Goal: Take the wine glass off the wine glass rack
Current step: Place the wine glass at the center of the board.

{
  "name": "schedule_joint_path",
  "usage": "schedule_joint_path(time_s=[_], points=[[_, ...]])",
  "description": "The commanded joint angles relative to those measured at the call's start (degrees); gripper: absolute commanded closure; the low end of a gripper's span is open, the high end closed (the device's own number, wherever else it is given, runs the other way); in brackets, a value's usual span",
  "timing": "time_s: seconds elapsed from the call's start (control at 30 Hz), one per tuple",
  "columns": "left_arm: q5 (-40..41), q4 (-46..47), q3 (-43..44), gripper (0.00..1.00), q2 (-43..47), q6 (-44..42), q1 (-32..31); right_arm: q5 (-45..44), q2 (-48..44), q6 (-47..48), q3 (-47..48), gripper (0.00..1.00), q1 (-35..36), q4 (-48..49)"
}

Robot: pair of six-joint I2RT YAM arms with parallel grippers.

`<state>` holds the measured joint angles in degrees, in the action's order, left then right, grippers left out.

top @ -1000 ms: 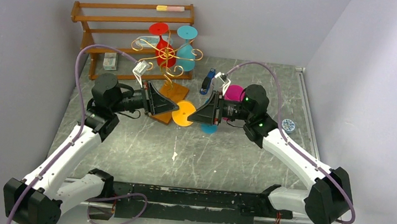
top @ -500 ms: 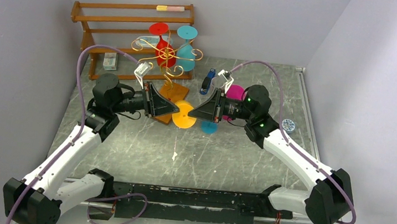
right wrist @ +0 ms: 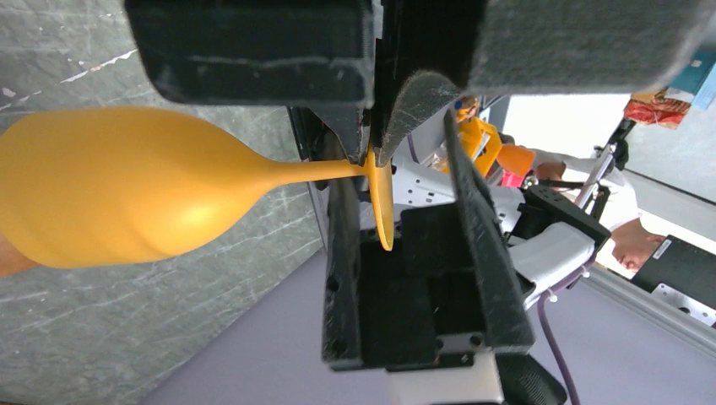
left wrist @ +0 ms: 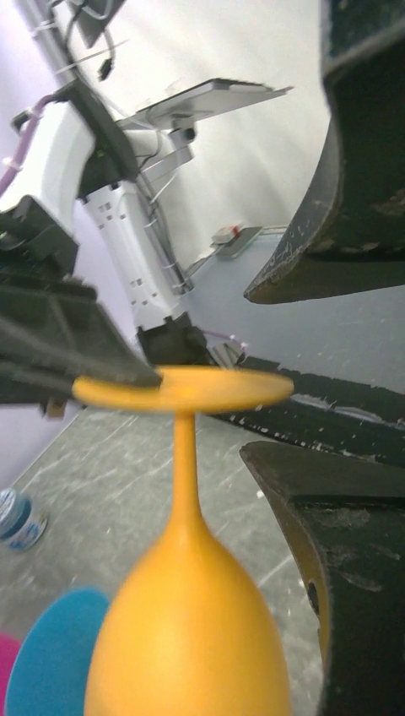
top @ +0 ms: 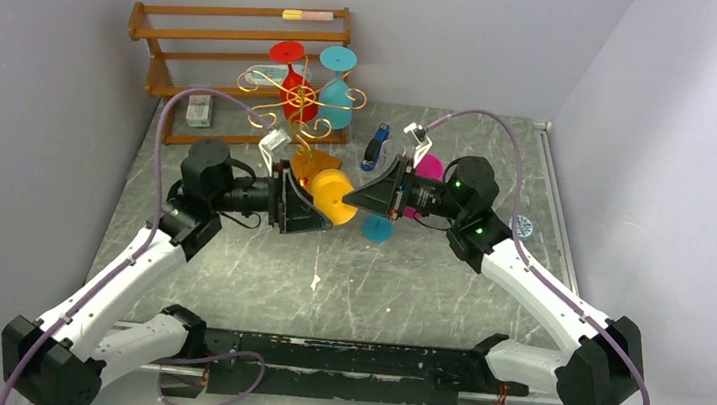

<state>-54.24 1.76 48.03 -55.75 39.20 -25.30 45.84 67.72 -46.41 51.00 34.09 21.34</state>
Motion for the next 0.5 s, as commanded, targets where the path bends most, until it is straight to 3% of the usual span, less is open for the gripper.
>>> schedule_joint_path(time_s=[0.0, 0.2, 0.47], points=[[3.2, -0.2, 0.1, 0.37, 1.2, -2.0, -5.5, 0.6, 0.5, -0.5, -0.3, 1.0, 0.1, 2.7], [10.9, 5.2, -1.2, 0.46, 1.2, 2.9, -6.7, 0.5, 0.2, -1.0, -1.1, 1.0, 0.1, 4.2], [14.4, 15.3, -7.5, 0.64, 3.0, 11.0, -6.8, 1.1, -0.2, 0.9, 0.4, 1.0, 0.1, 1.4]])
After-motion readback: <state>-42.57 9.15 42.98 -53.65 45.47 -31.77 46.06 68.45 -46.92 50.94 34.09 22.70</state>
